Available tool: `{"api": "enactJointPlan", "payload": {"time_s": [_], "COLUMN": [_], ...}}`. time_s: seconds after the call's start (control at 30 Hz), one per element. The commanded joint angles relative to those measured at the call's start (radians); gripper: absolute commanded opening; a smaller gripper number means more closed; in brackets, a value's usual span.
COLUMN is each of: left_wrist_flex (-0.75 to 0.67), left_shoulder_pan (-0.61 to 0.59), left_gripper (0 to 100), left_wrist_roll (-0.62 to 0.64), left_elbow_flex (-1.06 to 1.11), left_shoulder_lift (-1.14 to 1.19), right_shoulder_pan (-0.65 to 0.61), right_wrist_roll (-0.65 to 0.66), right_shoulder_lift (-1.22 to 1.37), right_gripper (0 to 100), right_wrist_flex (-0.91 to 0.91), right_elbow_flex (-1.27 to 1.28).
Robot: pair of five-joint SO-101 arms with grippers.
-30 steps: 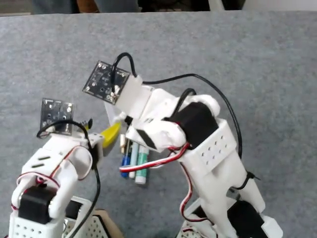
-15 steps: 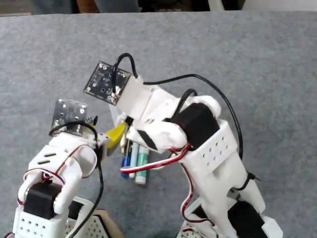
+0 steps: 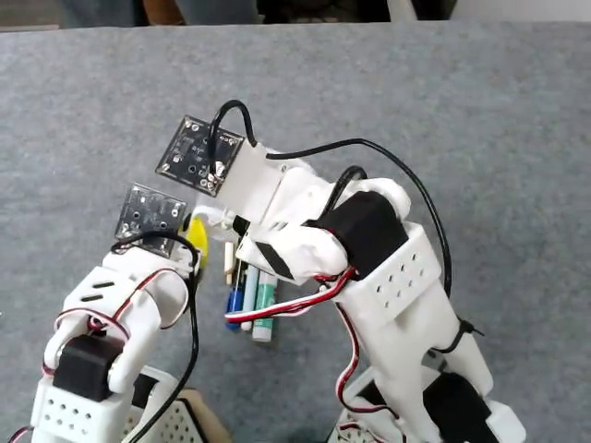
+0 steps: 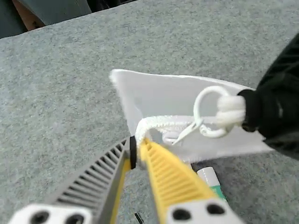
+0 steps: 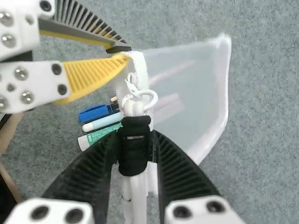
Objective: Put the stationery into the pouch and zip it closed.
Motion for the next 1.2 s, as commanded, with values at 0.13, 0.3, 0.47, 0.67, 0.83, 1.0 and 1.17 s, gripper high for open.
{"api": "enactJointPlan", "payload": {"time_s": [0.13,0.3,0.47,0.67,0.83,1.0,1.17], "left_wrist_flex": [0.100,0.195,0.226,0.239,0.258,0.259,0.256], "left_shoulder_pan": [0.002,0.001,-0.007,-0.008,-0.008,-0.007,-0.005], "left_gripper": [3,3,3,3,3,3,3], "left_wrist_roll": [-0.006,-0.006,-0.006,-0.005,-0.005,-0.005,-0.005], "left_elbow_flex": [-0.124,-0.255,-0.268,-0.278,-0.278,-0.277,-0.277], "left_shoulder_lift": [0.011,0.012,0.012,0.011,0.011,0.011,0.011], "right_shoulder_pan": [0.017,0.018,0.115,0.135,0.137,0.189,0.250], "right_wrist_roll": [-0.008,-0.006,-0.006,-0.006,-0.006,-0.005,0.069], "right_shoulder_lift": [-0.048,-0.116,-0.205,-0.357,-0.483,-0.587,-0.662], "right_gripper": [1.2,1.2,1.2,1.2,1.2,1.2,1.2], "right_wrist_flex": [0.005,0.005,0.005,0.005,0.005,0.005,0.006], "right_elbow_flex": [-0.054,-0.021,0.091,0.245,0.348,0.381,0.383]}}
